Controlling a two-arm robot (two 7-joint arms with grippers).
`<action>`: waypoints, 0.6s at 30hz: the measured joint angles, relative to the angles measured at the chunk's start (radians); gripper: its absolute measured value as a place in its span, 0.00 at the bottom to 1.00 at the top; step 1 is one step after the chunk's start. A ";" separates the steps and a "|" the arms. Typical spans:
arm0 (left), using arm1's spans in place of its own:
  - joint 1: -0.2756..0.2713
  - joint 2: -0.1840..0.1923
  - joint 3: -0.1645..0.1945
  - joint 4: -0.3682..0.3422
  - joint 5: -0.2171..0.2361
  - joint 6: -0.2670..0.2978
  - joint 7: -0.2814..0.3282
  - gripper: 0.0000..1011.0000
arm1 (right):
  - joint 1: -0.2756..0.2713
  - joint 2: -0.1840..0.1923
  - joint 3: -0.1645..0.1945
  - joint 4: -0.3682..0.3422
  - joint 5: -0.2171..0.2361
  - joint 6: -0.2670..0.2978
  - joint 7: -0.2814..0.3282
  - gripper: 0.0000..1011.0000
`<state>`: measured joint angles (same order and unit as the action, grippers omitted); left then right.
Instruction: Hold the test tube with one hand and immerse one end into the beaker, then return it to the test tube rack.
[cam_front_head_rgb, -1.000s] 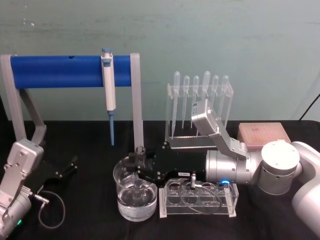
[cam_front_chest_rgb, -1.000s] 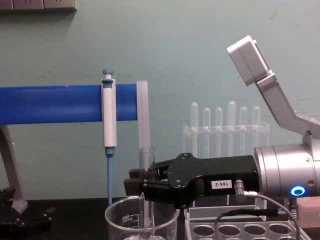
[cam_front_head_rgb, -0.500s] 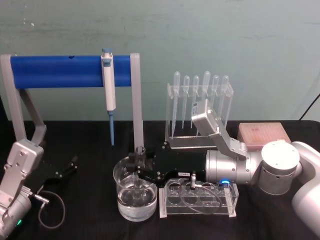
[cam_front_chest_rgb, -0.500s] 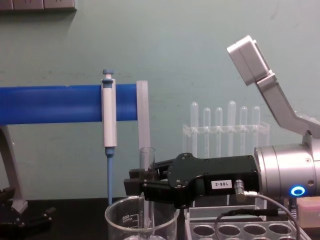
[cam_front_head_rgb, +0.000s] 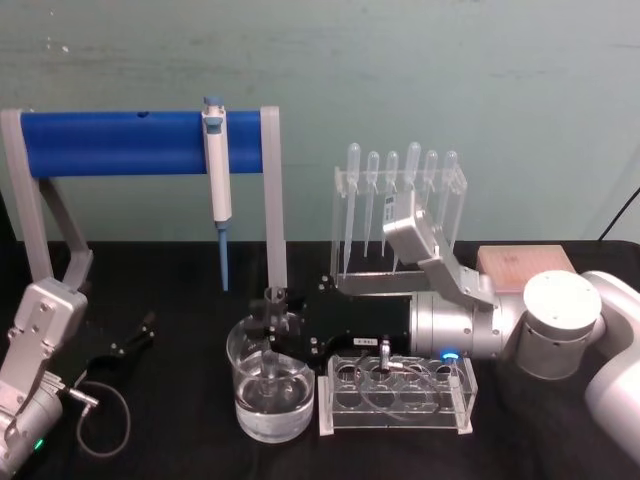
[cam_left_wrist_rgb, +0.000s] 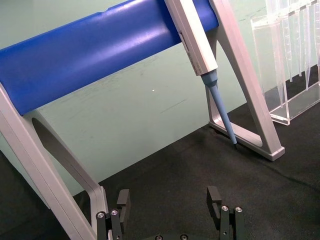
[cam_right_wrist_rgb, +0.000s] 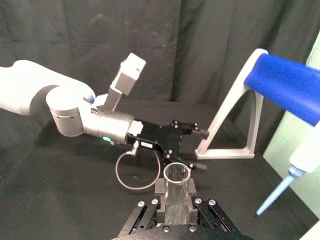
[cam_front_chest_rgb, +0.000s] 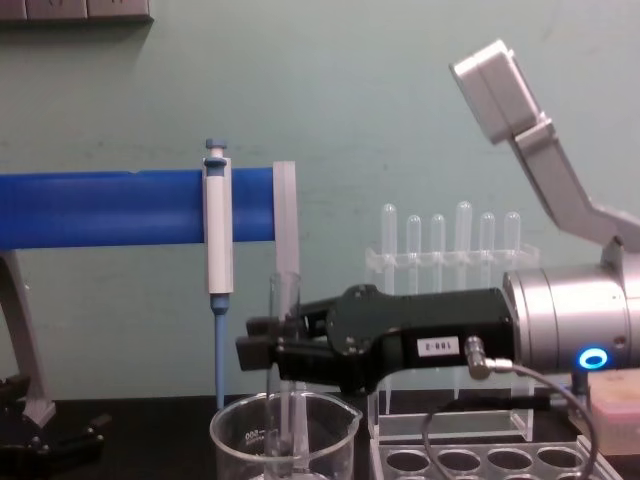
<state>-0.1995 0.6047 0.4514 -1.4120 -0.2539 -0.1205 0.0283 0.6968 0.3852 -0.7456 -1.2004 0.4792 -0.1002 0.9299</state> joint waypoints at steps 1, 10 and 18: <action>0.000 0.000 0.000 0.000 0.000 0.000 0.000 0.99 | 0.000 0.000 0.000 0.000 0.000 0.000 0.000 0.22; 0.000 0.000 0.000 0.000 0.000 0.000 0.000 0.99 | 0.018 0.040 0.007 -0.095 0.016 0.072 -0.016 0.22; 0.000 0.000 0.000 0.000 0.000 0.000 0.000 0.99 | 0.033 0.069 0.022 -0.143 0.042 0.109 -0.032 0.22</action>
<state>-0.1995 0.6046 0.4514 -1.4120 -0.2539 -0.1205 0.0283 0.7302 0.4538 -0.7237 -1.3431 0.5214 0.0083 0.8975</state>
